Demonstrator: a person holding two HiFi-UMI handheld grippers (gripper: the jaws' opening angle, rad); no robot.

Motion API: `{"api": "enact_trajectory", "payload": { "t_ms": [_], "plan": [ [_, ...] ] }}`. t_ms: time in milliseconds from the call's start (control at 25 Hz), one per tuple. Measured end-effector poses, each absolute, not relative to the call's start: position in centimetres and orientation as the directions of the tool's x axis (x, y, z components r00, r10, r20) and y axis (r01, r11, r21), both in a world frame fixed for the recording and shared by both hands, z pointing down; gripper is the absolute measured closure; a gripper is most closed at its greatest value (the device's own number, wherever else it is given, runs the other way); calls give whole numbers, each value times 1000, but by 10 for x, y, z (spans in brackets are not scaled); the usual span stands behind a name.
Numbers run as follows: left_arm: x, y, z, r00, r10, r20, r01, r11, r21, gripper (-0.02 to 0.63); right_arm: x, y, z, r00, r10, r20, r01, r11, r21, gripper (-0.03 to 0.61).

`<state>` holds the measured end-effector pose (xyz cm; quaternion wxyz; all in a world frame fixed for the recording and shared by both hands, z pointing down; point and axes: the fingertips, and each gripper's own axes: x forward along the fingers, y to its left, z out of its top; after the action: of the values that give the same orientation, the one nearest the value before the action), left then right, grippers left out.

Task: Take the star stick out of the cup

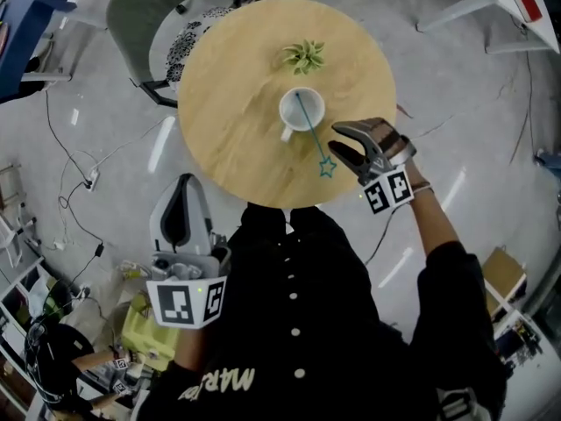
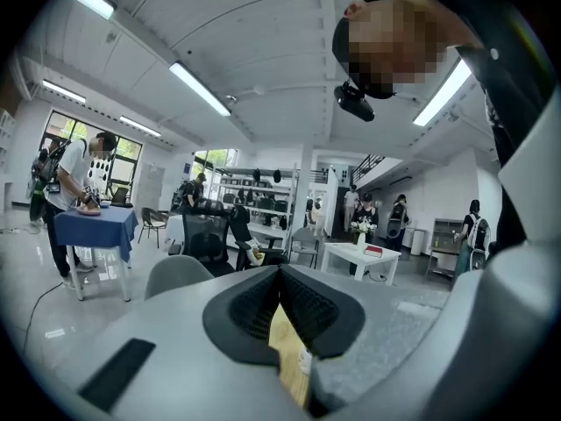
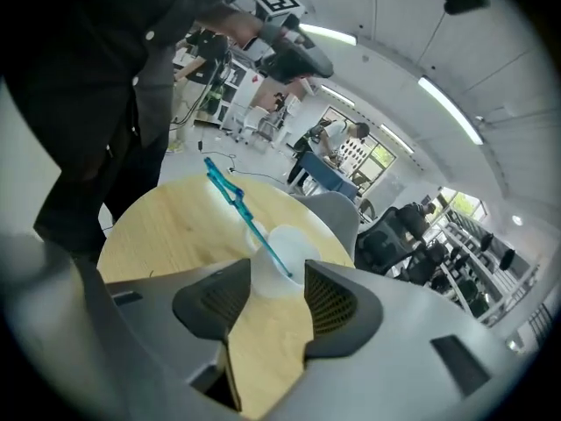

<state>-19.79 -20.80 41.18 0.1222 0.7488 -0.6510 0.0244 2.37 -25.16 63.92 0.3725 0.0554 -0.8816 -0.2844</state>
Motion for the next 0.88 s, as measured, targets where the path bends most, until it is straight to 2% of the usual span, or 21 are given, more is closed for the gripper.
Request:
{"api": "enact_trajectory", "payload": {
  "t_ms": [360,720,880],
  "plan": [
    [-197,-214,441,149,-959,243,-979,-109,171,611,4,-239,665,-741,-285,608,215,758,616,456],
    [-196,-217,454,154,-948,277,-977,-105,185,611,-12,-236,666,-772,-285,568,223,715,662,480],
    [-194,-217,456,161,-946,283,-976,-110,187,611,-16,-237,664,-785,-302,541,214,688,693,552]
  ]
}}
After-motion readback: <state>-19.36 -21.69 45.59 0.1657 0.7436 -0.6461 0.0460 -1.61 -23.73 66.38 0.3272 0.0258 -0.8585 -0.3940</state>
